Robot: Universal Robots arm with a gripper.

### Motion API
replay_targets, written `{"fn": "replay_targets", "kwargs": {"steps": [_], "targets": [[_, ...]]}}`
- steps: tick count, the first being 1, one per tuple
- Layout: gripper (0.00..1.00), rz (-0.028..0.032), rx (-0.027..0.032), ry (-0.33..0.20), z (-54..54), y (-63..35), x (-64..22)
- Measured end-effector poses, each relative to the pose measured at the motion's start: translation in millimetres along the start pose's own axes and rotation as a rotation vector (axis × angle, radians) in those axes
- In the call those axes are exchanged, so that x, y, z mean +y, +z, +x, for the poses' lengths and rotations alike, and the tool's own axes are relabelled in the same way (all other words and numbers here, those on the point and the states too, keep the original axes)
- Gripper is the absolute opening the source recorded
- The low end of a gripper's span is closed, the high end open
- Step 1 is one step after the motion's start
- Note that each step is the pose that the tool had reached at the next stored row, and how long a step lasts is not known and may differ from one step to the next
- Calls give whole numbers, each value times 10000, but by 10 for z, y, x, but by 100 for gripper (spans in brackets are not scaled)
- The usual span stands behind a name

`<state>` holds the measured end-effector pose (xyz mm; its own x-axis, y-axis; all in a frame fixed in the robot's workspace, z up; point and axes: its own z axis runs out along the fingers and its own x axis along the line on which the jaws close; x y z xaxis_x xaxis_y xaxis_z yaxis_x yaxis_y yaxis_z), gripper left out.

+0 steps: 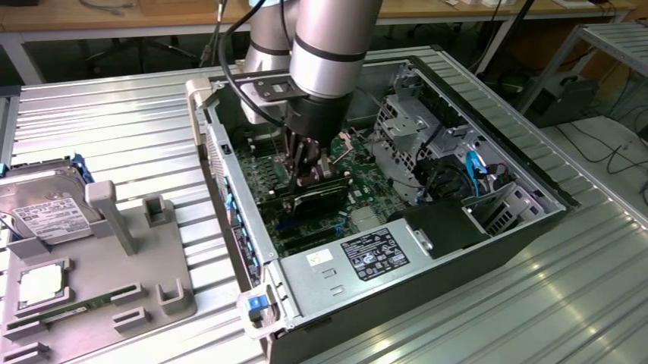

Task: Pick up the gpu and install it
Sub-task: 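Press down on the gpu until it lock into place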

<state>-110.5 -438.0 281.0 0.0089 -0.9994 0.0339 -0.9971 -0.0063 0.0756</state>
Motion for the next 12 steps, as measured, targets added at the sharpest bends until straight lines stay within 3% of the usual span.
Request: {"fn": "replay_targets", "kwargs": {"steps": [7,12], "targets": [[11,46,4,-51,28,27,42],[11,128,6,-94,29,29,42]]}}
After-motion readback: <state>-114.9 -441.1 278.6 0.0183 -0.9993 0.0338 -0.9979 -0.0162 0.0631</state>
